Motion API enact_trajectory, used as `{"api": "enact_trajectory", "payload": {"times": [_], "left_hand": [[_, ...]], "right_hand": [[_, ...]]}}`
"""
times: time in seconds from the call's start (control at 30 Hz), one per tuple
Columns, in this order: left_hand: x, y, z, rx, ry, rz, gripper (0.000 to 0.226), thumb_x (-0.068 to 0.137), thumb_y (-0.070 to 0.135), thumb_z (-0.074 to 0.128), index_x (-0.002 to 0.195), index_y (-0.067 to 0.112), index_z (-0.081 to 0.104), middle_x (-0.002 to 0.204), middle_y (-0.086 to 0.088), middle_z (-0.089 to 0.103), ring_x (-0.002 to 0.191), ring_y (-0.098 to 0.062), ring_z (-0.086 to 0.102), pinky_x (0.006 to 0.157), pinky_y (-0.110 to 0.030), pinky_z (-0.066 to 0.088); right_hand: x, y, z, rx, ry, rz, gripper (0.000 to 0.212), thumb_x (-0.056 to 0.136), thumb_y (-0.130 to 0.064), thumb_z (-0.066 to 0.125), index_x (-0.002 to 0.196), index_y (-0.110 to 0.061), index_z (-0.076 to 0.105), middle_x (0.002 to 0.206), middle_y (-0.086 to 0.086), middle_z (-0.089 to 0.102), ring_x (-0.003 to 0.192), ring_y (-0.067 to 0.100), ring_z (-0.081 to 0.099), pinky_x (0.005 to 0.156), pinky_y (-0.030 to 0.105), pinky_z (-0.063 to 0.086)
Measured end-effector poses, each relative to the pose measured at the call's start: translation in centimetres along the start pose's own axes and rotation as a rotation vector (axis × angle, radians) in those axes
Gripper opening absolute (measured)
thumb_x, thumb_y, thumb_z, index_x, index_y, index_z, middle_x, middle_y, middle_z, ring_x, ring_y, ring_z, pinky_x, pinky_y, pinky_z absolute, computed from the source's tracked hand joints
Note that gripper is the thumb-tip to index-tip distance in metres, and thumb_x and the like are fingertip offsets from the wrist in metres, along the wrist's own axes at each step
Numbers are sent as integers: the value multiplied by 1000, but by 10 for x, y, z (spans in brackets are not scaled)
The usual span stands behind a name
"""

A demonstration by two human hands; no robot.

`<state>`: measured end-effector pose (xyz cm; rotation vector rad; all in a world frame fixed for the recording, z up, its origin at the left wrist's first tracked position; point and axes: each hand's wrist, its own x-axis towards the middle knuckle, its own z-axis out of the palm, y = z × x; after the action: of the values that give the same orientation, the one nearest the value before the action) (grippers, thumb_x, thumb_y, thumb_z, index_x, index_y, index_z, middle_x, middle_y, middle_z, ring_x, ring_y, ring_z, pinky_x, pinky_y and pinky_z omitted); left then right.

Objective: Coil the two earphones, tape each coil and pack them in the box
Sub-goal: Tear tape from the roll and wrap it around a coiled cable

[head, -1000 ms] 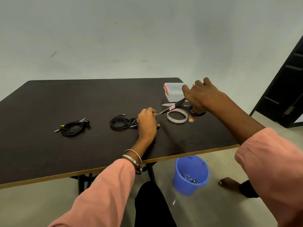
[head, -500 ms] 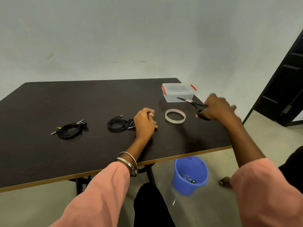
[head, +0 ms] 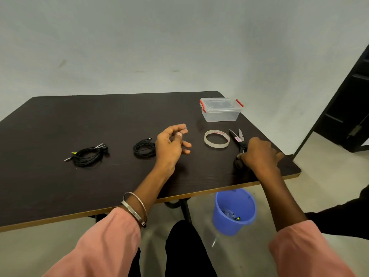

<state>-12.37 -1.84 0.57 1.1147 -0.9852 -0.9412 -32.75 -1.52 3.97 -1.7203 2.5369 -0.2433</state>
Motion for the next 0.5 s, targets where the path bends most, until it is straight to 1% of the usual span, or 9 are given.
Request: {"api": "enact_trajectory", "payload": {"times": [0.07, 0.1, 0.13, 0.17, 0.2, 0.27, 0.37, 0.43, 0.5], "left_hand": [[-3, 8, -8, -33, -19, -21, 26, 99, 3, 45, 116, 11, 63, 109, -2, 68, 58, -9, 64, 51, -24, 55], [-4, 11, -13, -55, -31, -31, 25, 99, 4, 46, 115, 11, 64, 110, -2, 68, 59, -10, 64, 50, -24, 55], [-6, 14, -17, -76, -41, -42, 25, 98, 4, 47, 115, 12, 64, 110, -3, 69, 60, -10, 64, 50, -23, 54], [-7, 17, -22, -87, -45, -50, 25, 98, 5, 47, 114, 13, 65, 110, -2, 69, 61, -10, 64, 50, -23, 53], [-8, 19, -27, -90, -47, -53, 25, 98, 5, 48, 114, 14, 65, 110, -2, 69, 62, -11, 63, 50, -22, 52], [-11, 23, -38, -75, -47, -40, 26, 98, 5, 48, 114, 15, 66, 109, -4, 69, 63, -10, 63, 49, -22, 51], [-13, 26, -55, 6, -49, 12, 27, 97, 7, 49, 113, 18, 68, 101, -7, 70, 66, -9, 62, 49, -22, 48], [-13, 29, -67, 64, -44, 25, 26, 97, 8, 50, 111, 20, 69, 95, -3, 71, 64, -7, 59, 47, -21, 45], [-11, 32, -77, 98, -47, 21, 26, 96, 8, 50, 110, 19, 69, 88, 0, 70, 61, -7, 55, 46, -21, 42]], "right_hand": [[-5, -10, -5, 73, 114, -91, 33, 87, -31, 67, 109, -8, 58, 107, 15, 63, 107, 35, 56, 93, 46, 39], [-9, -19, -7, 212, 142, -178, 30, 87, -32, 67, 103, -8, 62, 99, 10, 65, 101, 30, 59, 90, 43, 44], [-14, -30, -8, 426, 116, -274, 26, 86, -32, 68, 95, -8, 66, 91, 4, 67, 92, 22, 62, 84, 38, 47], [-23, -44, -9, 659, 16, -347, 25, 85, -33, 69, 89, -8, 69, 84, 0, 68, 83, 15, 63, 77, 32, 48], [-34, -59, -10, 883, -123, -387, 25, 86, -32, 69, 87, -7, 71, 81, 3, 70, 76, 12, 63, 70, 28, 49], [-52, -88, -6, 1187, -403, -361, 29, 88, -31, 66, 89, -2, 71, 81, 12, 69, 71, 15, 62, 63, 25, 49], [-63, -119, 3, 1316, -649, -235, 36, 86, -36, 68, 90, 0, 71, 74, 10, 70, 67, 17, 64, 65, 28, 50], [-64, -135, 9, 1377, -749, -161, 29, 84, -33, 70, 87, -5, 72, 72, 7, 70, 65, 16, 65, 63, 28, 49], [-64, -145, 11, 1432, -788, -104, 19, 83, -25, 71, 87, -7, 72, 75, 5, 71, 65, 15, 63, 59, 27, 47]]}}
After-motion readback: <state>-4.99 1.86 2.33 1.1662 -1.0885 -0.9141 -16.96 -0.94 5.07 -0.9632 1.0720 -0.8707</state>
